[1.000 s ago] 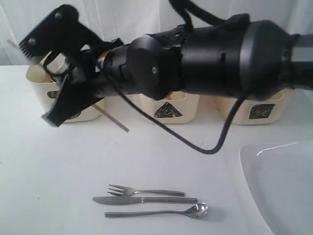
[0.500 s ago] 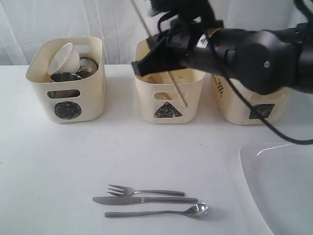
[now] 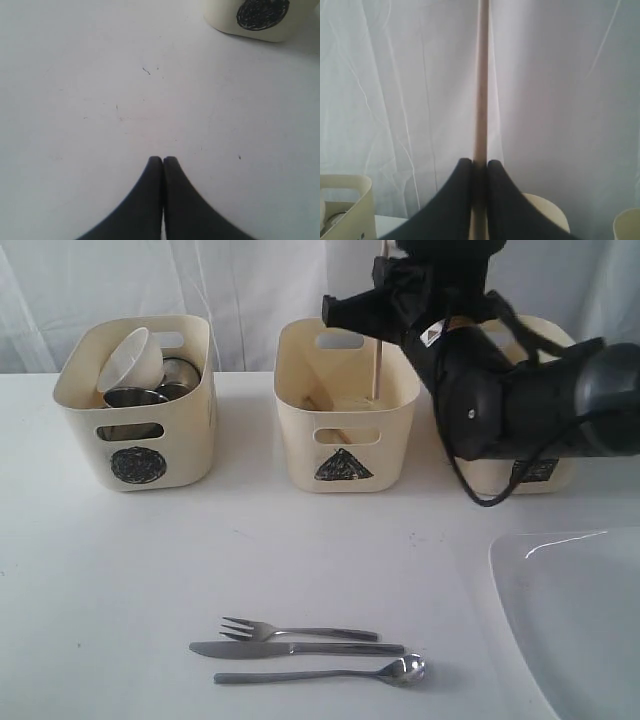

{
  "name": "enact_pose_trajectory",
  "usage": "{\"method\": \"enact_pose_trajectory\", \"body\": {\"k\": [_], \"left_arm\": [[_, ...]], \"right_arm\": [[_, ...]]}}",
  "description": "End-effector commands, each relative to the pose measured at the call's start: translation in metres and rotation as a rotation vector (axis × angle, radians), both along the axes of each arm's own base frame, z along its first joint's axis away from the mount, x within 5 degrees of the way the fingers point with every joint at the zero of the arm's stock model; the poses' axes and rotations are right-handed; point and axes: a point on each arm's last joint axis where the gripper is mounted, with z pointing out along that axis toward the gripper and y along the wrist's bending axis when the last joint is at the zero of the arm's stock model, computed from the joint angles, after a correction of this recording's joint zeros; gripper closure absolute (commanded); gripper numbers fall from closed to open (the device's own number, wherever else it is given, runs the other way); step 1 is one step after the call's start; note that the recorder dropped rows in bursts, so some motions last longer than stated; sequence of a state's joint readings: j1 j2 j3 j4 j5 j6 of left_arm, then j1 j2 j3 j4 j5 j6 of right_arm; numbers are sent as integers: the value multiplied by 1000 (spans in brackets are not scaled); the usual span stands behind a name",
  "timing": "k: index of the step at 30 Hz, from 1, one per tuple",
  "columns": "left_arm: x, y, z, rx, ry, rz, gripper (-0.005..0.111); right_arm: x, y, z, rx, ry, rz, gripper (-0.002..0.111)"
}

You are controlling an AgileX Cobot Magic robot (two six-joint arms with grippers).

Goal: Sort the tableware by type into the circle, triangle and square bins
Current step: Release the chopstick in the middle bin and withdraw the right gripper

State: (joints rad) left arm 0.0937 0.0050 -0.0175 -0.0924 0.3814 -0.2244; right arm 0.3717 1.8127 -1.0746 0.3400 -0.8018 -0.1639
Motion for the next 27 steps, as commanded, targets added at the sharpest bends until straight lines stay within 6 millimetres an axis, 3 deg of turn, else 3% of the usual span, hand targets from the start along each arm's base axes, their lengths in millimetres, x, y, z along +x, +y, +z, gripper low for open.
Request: {"method": "enact_pose_trajectory", "body": {"k": [1, 10, 17, 20, 24, 27], "left_arm": [[-3, -1, -7, -16, 57, -4, 107], [-3, -1, -7, -16, 57, -4, 107], [-3, -1, -7, -16, 57, -4, 107], [-3, -1, -7, -16, 57, -4, 107], [-3, -1, -7, -16, 57, -4, 107], [-3, -1, -7, -16, 57, -4, 107]], "right_arm": [[21, 5, -13, 8, -38, -12, 108], [57, 20, -25, 14, -60, -7, 108], [70, 22, -35, 6, -28, -5, 108], [73, 18, -38, 13, -20, -19, 98], [75, 11, -39, 21, -15, -39, 71], [75, 11, -39, 21, -15, -39, 65]]}}
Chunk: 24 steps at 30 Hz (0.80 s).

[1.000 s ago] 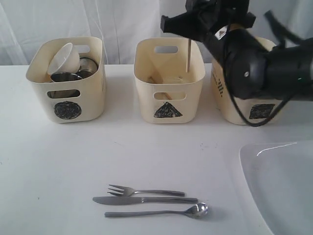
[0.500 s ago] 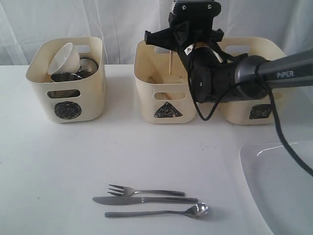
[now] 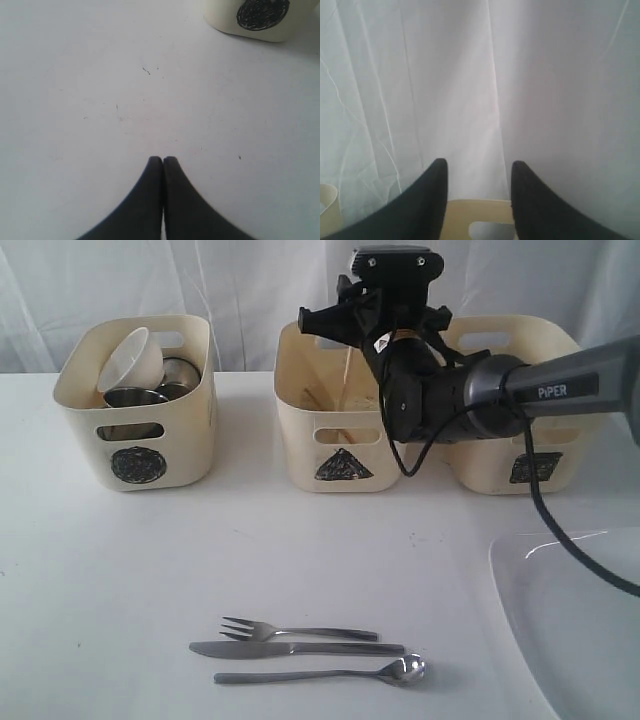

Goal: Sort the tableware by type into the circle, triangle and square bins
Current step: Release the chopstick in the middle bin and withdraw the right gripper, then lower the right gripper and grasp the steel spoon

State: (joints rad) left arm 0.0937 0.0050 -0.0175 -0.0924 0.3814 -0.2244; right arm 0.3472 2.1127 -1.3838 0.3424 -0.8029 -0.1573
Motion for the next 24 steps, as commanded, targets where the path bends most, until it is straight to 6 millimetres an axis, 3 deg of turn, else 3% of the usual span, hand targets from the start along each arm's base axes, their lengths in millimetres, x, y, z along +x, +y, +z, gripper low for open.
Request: {"method": "enact_pose_trajectory", "body": {"k": [1, 6, 10, 16, 19, 24], "left_arm": [[-3, -1, -7, -16, 57, -4, 107], [-3, -1, -7, -16, 57, -4, 107], [-3, -1, -7, -16, 57, -4, 107], [-3, -1, -7, -16, 57, -4, 107], [-3, -1, -7, -16, 57, -4, 107], [-3, -1, -7, -16, 57, -4, 107]], "right_arm": [[2, -4, 1, 9, -7, -13, 65], [-10, -7, 29, -21, 25, -4, 65], [-56, -2, 65, -271, 424, 238, 70], [-105, -4, 103, -432, 573, 443, 91], [-133, -3, 95, -436, 833, 594, 98], [-166, 3, 73, -519, 1187, 833, 100]]}}
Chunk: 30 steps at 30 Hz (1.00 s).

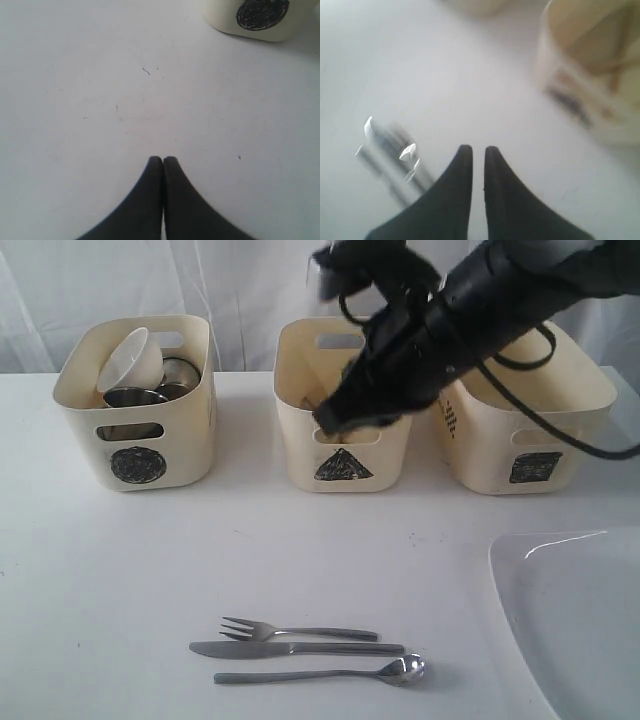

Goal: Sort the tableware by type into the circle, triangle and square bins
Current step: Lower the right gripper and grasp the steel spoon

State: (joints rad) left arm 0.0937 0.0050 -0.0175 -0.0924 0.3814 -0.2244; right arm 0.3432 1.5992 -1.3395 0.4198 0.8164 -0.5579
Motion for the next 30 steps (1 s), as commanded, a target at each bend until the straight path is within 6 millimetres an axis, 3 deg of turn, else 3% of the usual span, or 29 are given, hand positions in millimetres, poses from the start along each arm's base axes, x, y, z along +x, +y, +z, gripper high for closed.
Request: {"method": "enact_pose_trajectory", "body": {"k": [1, 5, 8, 12, 17, 21, 26, 30], "left_arm": [[-3, -1, -7, -16, 57, -4, 107], [-3, -1, -7, -16, 57, -4, 107], [-3, -1, -7, -16, 57, -4, 107], [-3, -1, -7, -16, 57, -4, 107], [-3, -1, -7, -16, 57, -4, 107], [-3, -1, -7, -16, 57, -4, 107], [-3, -1, -7, -16, 57, -4, 107], [-3, -1, -7, -16, 57, -4, 107]], "right_arm": [[-33, 8, -17, -85, 328, 183, 100], [-58, 41, -16, -89, 386, 305, 100], [-73, 56, -22, -290, 321, 378, 104], [-75, 59, -27, -598, 171, 406, 108], [-79, 72, -38, -509, 249, 472, 105], [-85, 89, -49, -371, 310, 645, 91], [-77, 96, -75, -425, 331, 729, 71], [-69, 98, -98, -490, 365, 734, 68]]}}
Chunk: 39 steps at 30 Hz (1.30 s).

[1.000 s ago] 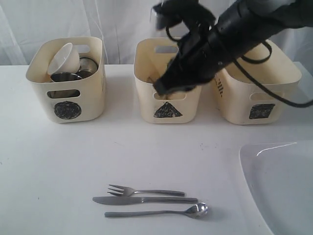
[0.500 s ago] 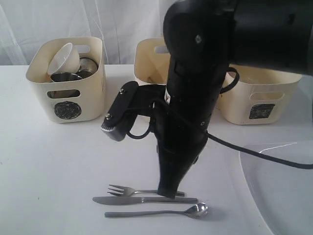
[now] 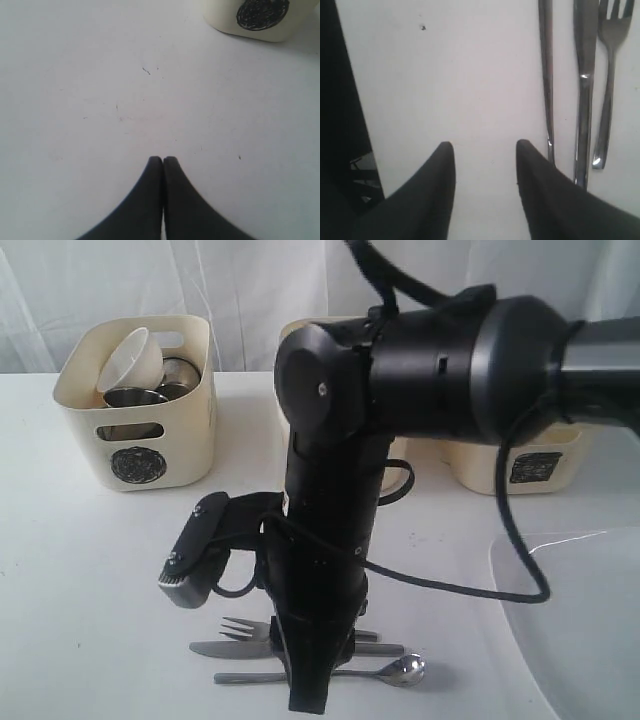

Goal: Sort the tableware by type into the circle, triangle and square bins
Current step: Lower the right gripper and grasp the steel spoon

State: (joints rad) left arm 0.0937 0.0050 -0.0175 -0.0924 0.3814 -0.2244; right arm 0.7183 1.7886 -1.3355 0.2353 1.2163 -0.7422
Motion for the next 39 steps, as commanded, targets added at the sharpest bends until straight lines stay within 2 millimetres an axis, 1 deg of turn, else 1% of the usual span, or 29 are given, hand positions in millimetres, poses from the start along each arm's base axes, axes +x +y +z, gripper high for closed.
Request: {"method": "enact_pose_trajectory", "body": {"k": [1, 4, 12, 20, 25, 29, 31, 39], "left_arm": [[-3, -1, -7, -16, 57, -4, 107], [-3, -1, -7, -16, 57, -4, 107], [-3, -1, -7, -16, 57, -4, 107], [-3, -1, -7, -16, 57, -4, 107], [-3, -1, -7, -16, 57, -4, 107], [-3, -1, -7, -16, 57, -4, 107], [-3, -1, -7, -16, 57, -4, 107], [-3, -1, -7, -16, 57, -4, 107]], "right_arm": [[10, 3, -23, -48, -14, 31, 68], [17, 6, -36, -55, -48, 32, 68], [25, 9, -53, -74, -71, 42, 68], [25, 5, -54, -93, -54, 66, 68], [35, -3, -56, -79, -72, 90, 68], [43, -12, -62, -89, -58, 66, 68], [43, -14, -66, -98, -45, 62, 68], [31, -22, -89, -112, -5, 102, 68]]}}
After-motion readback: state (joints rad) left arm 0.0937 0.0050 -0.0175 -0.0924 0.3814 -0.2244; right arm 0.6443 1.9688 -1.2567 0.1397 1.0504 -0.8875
